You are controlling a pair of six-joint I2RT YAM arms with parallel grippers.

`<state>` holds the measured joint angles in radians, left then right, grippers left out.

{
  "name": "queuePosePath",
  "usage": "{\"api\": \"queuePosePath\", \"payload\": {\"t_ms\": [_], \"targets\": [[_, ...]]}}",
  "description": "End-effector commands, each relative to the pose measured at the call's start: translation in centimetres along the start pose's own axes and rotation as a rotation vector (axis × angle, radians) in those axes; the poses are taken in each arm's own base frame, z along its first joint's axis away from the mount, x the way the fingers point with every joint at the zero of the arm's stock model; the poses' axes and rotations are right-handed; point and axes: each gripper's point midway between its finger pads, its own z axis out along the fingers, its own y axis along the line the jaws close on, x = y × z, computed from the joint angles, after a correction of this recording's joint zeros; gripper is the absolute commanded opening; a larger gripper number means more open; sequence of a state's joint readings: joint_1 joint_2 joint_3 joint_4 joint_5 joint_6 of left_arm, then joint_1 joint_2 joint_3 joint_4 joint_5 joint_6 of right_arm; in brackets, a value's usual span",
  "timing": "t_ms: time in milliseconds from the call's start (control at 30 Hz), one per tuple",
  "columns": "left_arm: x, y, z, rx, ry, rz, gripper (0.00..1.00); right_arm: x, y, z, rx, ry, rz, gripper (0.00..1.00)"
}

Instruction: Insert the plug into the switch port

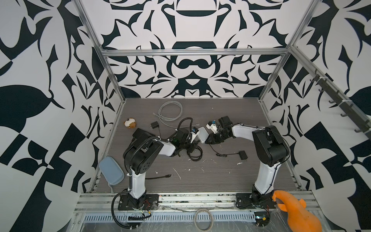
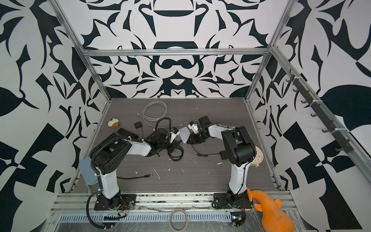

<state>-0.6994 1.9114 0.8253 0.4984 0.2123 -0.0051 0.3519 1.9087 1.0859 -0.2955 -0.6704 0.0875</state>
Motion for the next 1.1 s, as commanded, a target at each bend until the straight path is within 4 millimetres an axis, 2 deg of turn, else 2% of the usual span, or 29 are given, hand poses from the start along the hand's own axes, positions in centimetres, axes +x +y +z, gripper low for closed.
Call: {"api": "queuePosePath", "payload": {"t_ms": [0,100,167,267,467,633,933,1067], "targets": [[2.1,-1.8,1.3,0.082,0.043,0.000,0.00,6.7,8.6,1.7,-0.312,0.237,-0.009,0.28],[2.6,-2.9,0.4,0.130,0.074,-0.004,0.00,3.4,6.7,-0.9,-0.247,0.119,0.025,0.32],[3.1,-3.5,-0.1,0.160,0.095,-0.004,0.00,0.4,4.9,-3.3,-0.192,0.015,0.062,0.36],[3.8,-3.9,-0.5,0.178,0.138,-0.004,0.00,-2.3,3.0,-6.2,-0.159,-0.080,0.100,0.38],[4.4,-3.7,-0.4,0.171,0.183,-0.017,0.00,-5.1,1.3,-7.5,-0.067,-0.155,0.079,0.47],[4.2,-3.8,-0.6,0.169,0.185,-0.017,0.00,-6.5,-0.1,-6.8,-0.032,-0.166,0.084,0.50],[4.2,-3.7,-0.3,0.169,0.189,-0.010,0.00,-4.9,-1.7,-3.0,0.006,-0.037,0.056,0.50],[3.9,-3.5,-0.3,0.161,0.183,-0.006,0.00,-3.9,-1.3,-2.3,-0.019,-0.006,0.050,0.40]]}}
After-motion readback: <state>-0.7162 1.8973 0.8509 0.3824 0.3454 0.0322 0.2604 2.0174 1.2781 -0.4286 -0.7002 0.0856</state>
